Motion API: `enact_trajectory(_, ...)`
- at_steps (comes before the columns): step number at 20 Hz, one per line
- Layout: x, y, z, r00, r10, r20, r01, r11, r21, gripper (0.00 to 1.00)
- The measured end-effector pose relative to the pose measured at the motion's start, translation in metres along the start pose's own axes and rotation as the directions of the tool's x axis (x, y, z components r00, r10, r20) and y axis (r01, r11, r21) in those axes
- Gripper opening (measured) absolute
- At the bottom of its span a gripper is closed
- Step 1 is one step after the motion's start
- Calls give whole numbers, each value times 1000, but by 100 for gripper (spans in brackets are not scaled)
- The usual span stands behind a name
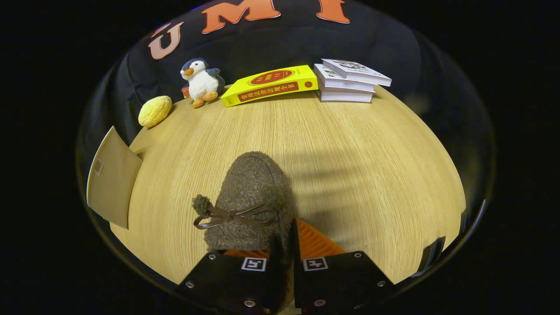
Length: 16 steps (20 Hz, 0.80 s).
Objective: Open the storage box then place both shoes into the box .Put the left shoe in first, then the right shoe, with the right side of both shoes facing outward in a uniform manner.
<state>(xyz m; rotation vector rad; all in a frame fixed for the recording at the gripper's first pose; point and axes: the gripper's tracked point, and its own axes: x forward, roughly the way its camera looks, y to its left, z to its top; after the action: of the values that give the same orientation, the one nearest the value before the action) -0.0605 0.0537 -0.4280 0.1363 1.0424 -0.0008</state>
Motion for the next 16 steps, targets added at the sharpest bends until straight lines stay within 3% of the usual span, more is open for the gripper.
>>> enact_trajectory(2, -7, 8, 3, 1000, 21, -22, -20, 999, 48, 8)
enact_trajectory(6, -35, 36, 28, 997, 74, -16, -71, 989, 130, 6)
enact_trajectory(16, -114, 152, 93, 985, 174, -6, -173, 983, 56, 6)
